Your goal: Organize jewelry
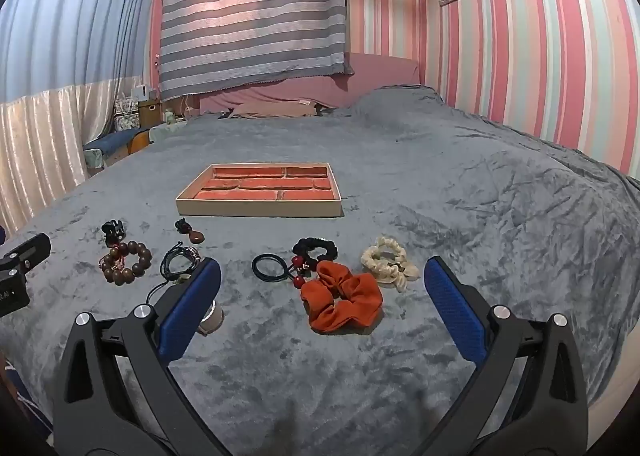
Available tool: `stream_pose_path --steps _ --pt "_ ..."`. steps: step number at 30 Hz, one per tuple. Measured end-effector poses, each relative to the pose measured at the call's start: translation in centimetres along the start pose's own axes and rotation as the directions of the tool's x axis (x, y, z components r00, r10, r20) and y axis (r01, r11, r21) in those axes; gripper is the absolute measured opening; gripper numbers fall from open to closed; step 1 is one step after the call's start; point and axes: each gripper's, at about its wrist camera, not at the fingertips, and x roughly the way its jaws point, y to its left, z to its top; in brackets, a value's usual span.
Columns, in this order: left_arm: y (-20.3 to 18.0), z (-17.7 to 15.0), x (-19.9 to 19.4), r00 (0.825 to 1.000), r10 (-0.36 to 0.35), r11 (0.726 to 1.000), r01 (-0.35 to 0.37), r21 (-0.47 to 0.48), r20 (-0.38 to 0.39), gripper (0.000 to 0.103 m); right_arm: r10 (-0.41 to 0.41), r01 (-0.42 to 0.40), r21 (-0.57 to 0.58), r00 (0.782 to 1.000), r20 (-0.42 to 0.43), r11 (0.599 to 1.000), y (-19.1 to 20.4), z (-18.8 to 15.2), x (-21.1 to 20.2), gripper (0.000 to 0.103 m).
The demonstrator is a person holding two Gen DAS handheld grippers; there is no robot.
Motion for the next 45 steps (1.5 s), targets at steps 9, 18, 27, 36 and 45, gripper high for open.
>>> stream_pose_path --steps 9,18,27,36,45 --pt "0.15 0.03 -0.12 1.0 -0.006 1.0 0.006 -0.008 0.002 0.099 -0.01 0.01 -0.011 1.0 0.01 1.0 0.09 -0.08 -0.1 0.099" --pt "0.16 0.03 -0.09 1.0 -0.004 1.0 0.004 -0.008 0.002 0.099 -0.009 0.009 -0.014 1.0 0.014 1.0 0.07 -0.08 -0.21 0.099" --pt "0.2 0.02 -0.1 1.0 -0.003 1.0 0.003 -0.008 0.003 0.099 -0.01 0.01 -0.016 1.0 0.016 1.0 -0.07 -0.11 -0.29 0.099" --pt "0.23 0.01 -0.11 1.0 -0.005 1.0 0.005 -0.009 0.004 0.099 -0.013 0.013 -0.02 1.0 0.017 1.0 -0.02 -0.07 -0.34 0.099" --pt "0.01 -0.05 -0.24 1.0 -0.006 1.0 0.006 -0.011 0.004 0.099 -0.013 0.014 -0.023 1.0 0.018 1.0 0.08 -0.11 -0.32 0.099"
